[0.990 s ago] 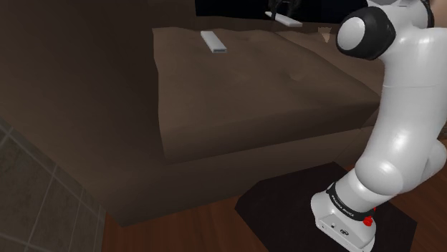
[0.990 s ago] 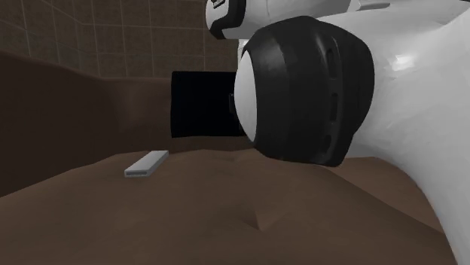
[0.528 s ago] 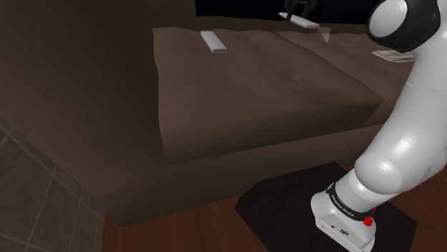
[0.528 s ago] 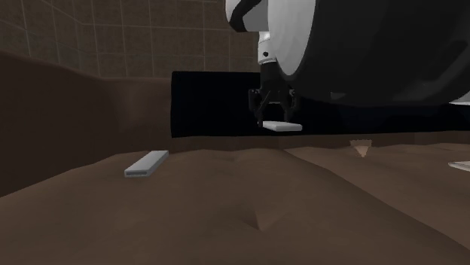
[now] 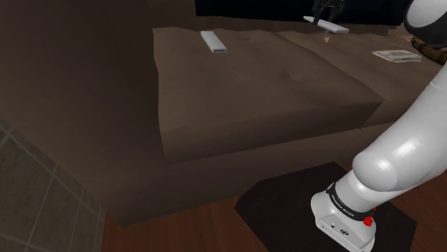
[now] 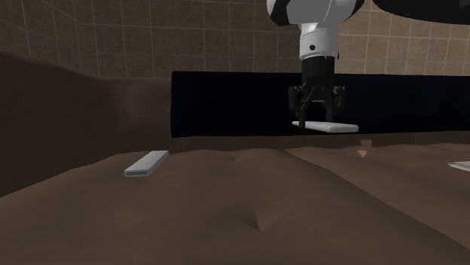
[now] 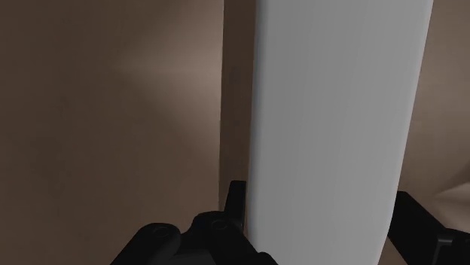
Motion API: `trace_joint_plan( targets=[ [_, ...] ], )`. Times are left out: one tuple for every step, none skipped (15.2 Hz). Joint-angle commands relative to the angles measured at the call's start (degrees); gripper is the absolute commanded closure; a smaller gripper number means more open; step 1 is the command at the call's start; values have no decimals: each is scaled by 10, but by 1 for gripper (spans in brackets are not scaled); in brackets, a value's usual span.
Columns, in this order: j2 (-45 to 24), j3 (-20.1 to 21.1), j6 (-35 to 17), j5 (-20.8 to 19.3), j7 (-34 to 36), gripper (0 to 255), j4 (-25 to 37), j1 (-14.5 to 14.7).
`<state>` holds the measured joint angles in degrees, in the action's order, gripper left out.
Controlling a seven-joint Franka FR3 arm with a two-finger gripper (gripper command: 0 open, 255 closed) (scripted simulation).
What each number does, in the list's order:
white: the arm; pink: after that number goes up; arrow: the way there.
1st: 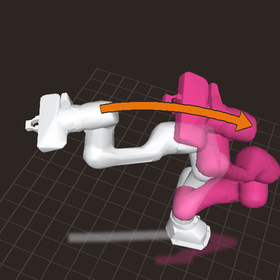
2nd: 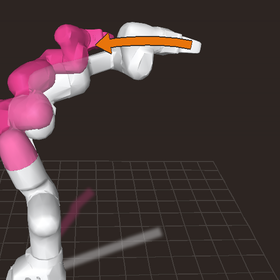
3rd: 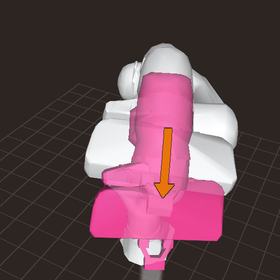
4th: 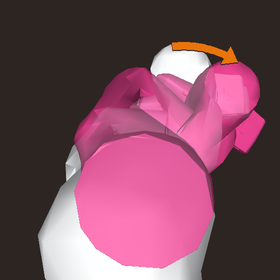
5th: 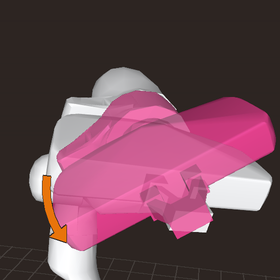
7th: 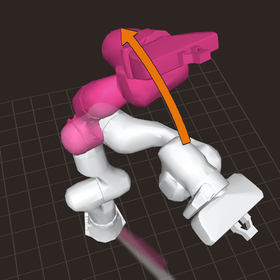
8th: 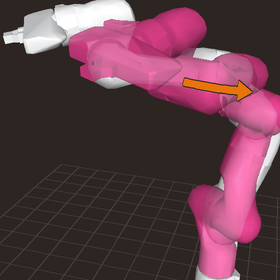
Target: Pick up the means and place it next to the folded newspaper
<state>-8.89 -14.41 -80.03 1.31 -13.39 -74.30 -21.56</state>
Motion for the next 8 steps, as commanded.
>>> trace_joint_plan(
  targets=[
    [27, -9, -10, -6, -21, 255, -35, -10],
    [35, -14, -12, -9, -33, 255, -46, -16],
    [43, -19, -14, -11, -44, 255, -56, -22],
    [51, -24, -16, -13, -56, 255, -65, -28],
    [58, -30, -17, -16, -68, 255, -73, -34],
    [64, -35, -19, -18, -80, 255, -80, -40],
    [69, -41, -20, -20, -92, 255, -86, -46],
    [74, -47, -21, -22, -105, 255, -91, -53]
  ],
)
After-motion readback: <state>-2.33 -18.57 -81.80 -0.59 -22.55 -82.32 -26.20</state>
